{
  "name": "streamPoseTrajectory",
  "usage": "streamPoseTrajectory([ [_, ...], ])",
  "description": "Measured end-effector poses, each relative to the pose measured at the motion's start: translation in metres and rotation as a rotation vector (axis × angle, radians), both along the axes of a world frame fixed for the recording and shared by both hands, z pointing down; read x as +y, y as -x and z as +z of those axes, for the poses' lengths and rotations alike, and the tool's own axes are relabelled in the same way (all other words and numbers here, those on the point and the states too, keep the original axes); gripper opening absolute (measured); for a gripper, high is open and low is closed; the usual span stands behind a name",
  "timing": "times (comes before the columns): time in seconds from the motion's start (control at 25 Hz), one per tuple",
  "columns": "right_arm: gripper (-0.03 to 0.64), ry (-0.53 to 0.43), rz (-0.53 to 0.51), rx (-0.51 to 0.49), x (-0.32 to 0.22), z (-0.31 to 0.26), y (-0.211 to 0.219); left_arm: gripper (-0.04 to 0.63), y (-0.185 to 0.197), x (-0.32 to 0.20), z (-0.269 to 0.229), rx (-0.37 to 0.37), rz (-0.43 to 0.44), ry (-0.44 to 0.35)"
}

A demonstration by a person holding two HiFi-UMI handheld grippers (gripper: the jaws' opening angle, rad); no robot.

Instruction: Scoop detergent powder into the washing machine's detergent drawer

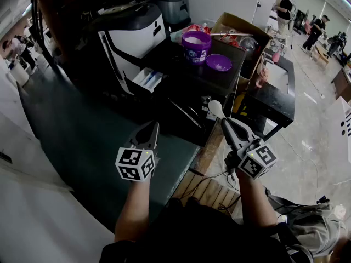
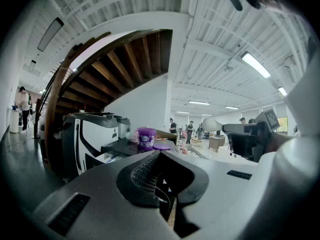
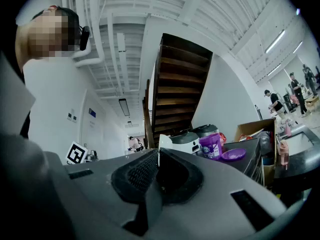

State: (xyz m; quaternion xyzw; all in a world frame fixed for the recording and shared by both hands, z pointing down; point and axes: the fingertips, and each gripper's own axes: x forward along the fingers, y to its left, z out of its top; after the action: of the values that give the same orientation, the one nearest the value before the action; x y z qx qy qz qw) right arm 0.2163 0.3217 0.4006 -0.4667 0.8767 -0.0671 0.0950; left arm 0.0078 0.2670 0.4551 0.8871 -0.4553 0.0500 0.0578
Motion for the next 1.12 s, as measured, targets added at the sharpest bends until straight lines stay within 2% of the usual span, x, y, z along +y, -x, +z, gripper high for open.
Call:
streamPoseTrajectory([
  [0.36,0.02,0.008,-0.011,-0.007,-0.005,0.007,-0.016,0.008,-0.016,-0.004,0.001,-0.014,-0.006,-0.002],
  [0.76,0.021,-0.036,-0.044,-0.037,0.004,-0.004,-0.044,0.008,-0.044,0.002,-0.004,-0.025,-0.023,-0.011],
  [1.12,0.021,-0.017,-0.032,-0.071,0.013,0.007,-0.074,0.008,-0.069,0.015,-0.005,-0.059,-0.024,-0.022],
])
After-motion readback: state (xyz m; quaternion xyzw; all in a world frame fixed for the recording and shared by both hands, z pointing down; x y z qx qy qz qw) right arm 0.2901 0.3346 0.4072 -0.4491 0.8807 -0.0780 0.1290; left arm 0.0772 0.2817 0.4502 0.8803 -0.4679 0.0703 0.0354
